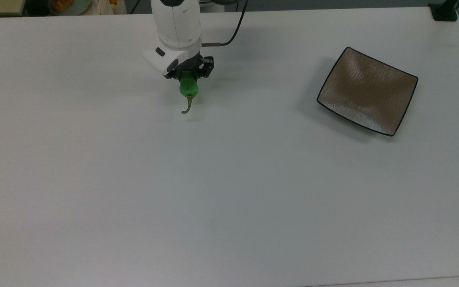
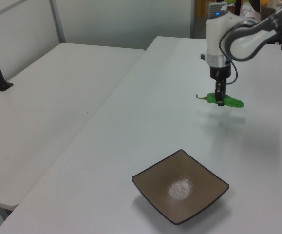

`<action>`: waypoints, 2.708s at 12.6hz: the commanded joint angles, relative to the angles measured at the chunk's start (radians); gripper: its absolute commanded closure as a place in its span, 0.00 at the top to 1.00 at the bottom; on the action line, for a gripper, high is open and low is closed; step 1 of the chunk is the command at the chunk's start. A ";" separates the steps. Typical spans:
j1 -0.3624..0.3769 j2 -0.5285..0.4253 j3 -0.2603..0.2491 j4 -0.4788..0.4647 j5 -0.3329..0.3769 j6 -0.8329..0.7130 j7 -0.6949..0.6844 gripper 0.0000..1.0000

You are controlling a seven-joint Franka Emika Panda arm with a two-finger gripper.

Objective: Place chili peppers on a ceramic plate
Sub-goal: 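Carry the held chili pepper over to the brown square plate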

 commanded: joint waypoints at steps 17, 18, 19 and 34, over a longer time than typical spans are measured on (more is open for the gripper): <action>0.246 0.074 0.157 0.286 0.233 0.072 0.413 0.35; 0.282 0.102 0.157 0.290 0.226 0.137 0.468 0.35; 0.309 0.126 0.157 0.292 0.217 0.196 0.513 0.35; 0.422 0.294 0.201 0.410 0.118 0.280 0.695 1.00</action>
